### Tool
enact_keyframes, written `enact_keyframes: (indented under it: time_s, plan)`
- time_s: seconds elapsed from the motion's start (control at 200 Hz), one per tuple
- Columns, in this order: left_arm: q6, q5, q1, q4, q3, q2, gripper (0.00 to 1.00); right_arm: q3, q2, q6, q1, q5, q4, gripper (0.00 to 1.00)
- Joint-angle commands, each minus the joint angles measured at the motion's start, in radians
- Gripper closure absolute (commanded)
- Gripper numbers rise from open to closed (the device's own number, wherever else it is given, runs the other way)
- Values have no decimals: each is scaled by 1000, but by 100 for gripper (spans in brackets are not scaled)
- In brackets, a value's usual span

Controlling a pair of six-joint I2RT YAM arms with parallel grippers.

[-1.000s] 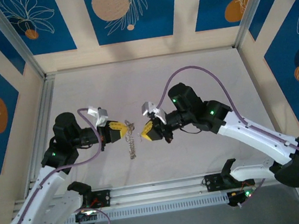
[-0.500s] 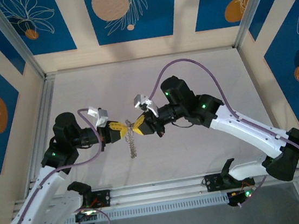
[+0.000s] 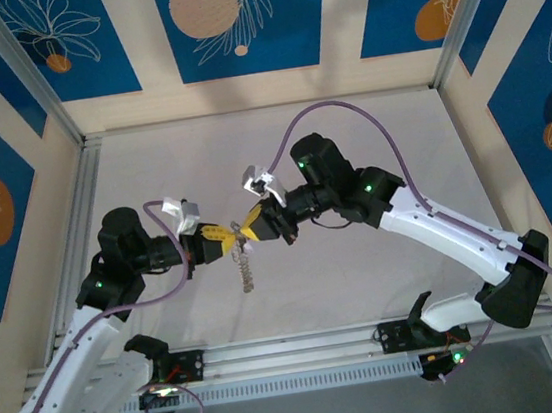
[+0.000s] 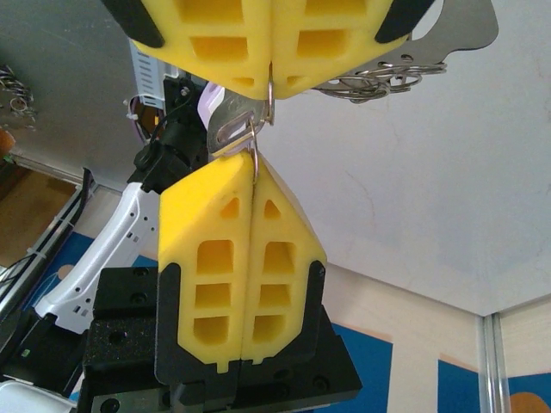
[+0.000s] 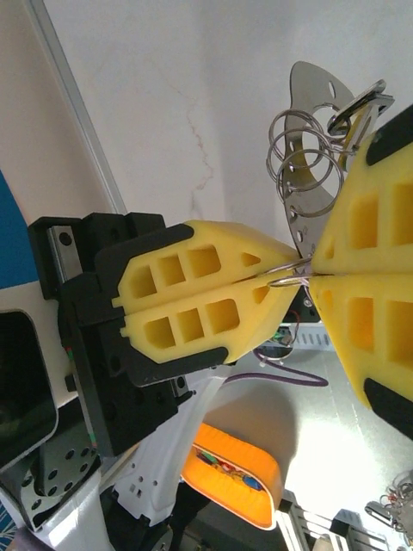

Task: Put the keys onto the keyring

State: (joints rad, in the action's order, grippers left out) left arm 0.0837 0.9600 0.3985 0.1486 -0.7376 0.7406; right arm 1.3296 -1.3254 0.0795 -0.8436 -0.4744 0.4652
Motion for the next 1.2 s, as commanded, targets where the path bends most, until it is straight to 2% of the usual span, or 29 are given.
enact_keyframes:
  time_s: [0.0, 0.355, 0.8, 1.195]
  plan:
    - [-33, 9, 2, 1, -19, -20, 100, 35, -25, 21, 9, 22, 49, 100]
    - [-68, -35, 8, 40, -25, -37, 100, 71, -61, 49, 15, 25, 119, 100]
    - [-82, -49, 16, 53, -29, -43, 100, 135, -104, 89, 15, 104, 203, 100]
    - [-89, -69, 17, 65, -31, -38, 100, 177, -123, 74, -31, 183, 260, 100]
